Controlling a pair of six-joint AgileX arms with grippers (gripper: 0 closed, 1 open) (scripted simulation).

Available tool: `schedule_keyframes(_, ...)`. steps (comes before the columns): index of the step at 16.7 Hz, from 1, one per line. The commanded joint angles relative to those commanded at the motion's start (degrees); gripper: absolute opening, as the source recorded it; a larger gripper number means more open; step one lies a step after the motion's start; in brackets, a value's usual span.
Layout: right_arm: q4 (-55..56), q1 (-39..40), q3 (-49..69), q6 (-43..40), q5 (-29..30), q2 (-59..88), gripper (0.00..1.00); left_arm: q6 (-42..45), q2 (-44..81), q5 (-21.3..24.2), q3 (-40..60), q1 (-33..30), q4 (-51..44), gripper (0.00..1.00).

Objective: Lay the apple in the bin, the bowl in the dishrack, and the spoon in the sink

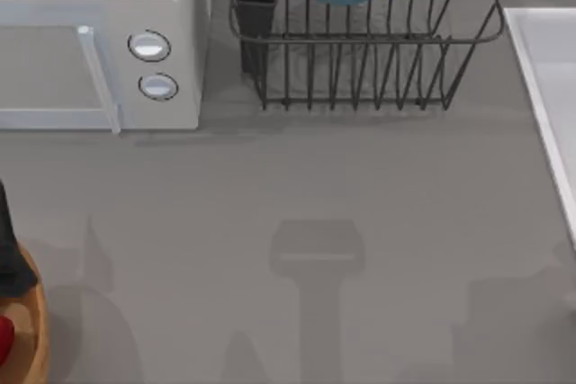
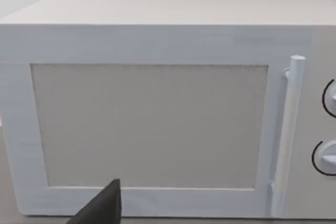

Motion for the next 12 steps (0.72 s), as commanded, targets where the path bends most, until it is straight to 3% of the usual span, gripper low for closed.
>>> schedule_keyframes(10,0.0,0.0,0.0,0.0,0.0,0.0,0.02,0.0,0.0,0.0,0.0,0.0,0.0,1.00)
schedule_keyframes(12,0.0,0.0,0.0,0.0,0.0,0.0,0.00,0.0,0.0,0.0,0.0,0.0,0.0,1.00)
